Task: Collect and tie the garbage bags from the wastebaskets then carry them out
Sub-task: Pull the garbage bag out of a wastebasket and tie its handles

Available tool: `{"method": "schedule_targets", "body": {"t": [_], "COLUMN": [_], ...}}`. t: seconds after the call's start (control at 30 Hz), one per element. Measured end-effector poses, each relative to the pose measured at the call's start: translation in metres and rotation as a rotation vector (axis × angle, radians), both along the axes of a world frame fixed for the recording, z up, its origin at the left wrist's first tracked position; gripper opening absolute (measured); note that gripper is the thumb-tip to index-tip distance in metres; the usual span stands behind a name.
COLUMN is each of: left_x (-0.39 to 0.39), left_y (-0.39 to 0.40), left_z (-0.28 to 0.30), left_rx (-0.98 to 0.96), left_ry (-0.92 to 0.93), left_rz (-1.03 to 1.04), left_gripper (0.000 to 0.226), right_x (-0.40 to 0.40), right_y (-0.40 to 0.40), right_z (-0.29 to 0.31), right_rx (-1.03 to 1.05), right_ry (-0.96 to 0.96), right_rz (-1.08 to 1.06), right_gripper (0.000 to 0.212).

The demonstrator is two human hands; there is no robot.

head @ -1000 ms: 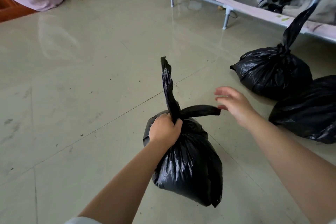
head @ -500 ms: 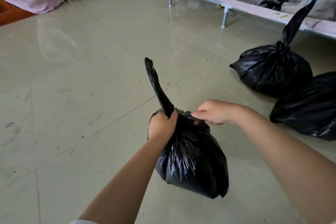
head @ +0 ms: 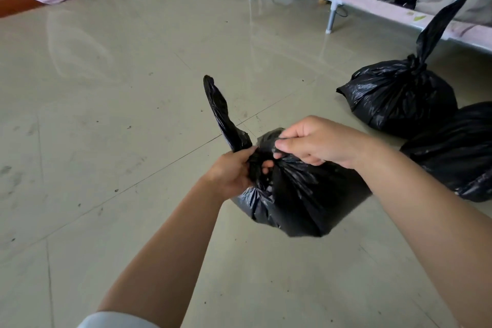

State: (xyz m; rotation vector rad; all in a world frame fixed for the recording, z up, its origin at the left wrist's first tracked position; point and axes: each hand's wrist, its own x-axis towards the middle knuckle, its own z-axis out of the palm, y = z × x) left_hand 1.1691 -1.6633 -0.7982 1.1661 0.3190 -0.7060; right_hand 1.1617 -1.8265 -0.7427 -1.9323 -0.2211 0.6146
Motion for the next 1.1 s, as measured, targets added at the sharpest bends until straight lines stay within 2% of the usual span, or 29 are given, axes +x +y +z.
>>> {"method": "schedule_targets", "body": {"t": [0.1,0.2,0.33,0.43,0.53,0.6,0.67,0.77,0.83,0.87,0.93,1.03,1.1], "left_x": [0.006,0.008,0.0,-0.004,-0.005,-0.006,-0.006,-0.007,-0.007,-0.007,-0.008,-0.01,-0.01], "left_y": [-0.001,-0.003,-0.003,0.0,-0.001,0.0,0.004,0.011,0.011,0.01,0.008,0.01,0.012], "left_z": [-0.001,-0.003,-0.01,-0.018,-0.026,-0.028,-0.028,-0.025,-0.023,-0.021,-0.018,-0.015,-0.016], "left_rx": [-0.077,-0.159,-0.185,-0.128,0.0,0.06,0.115,0.267,0.338,0.353,0.317,0.186,0.166], "left_ry": [0.055,0.068,-0.001,-0.101,-0.065,-0.036,-0.083,-0.221,-0.275,-0.288,-0.297,-0.275,-0.289], "left_rz": [0.151,0.259,0.219,0.166,0.215,0.223,0.128,-0.13,-0.253,-0.297,-0.35,-0.414,-0.461], "left_gripper": [0.026,0.032,0.031,0.025,0.021,0.025,0.029,0.033,0.033,0.033,0.038,0.058,0.049], "right_x": [-0.006,-0.008,-0.01,-0.013,-0.009,-0.003,0.001,0.002,0.004,0.004,0.004,-0.002,-0.005], "right_y": [-0.006,-0.017,-0.031,-0.03,-0.023,-0.024,-0.029,-0.034,-0.029,-0.026,-0.02,-0.013,-0.009], "right_z": [-0.009,-0.03,-0.054,-0.063,-0.062,-0.057,-0.047,-0.031,-0.027,-0.028,-0.033,-0.035,-0.034], "right_rx": [-0.094,-0.109,-0.073,-0.115,-0.417,-0.544,-0.561,-0.411,-0.459,-0.519,-0.563,-0.437,-0.383], "right_ry": [0.095,0.257,0.469,0.493,0.355,0.274,0.17,-0.091,-0.299,-0.363,-0.392,-0.271,-0.248], "right_rz": [0.127,0.097,-0.011,0.001,0.043,0.084,0.065,-0.129,-0.177,-0.145,-0.029,0.072,0.117], "right_gripper": [0.03,0.031,0.031,0.031,0.034,0.033,0.028,0.02,0.01,0.012,0.025,0.052,0.059]}}
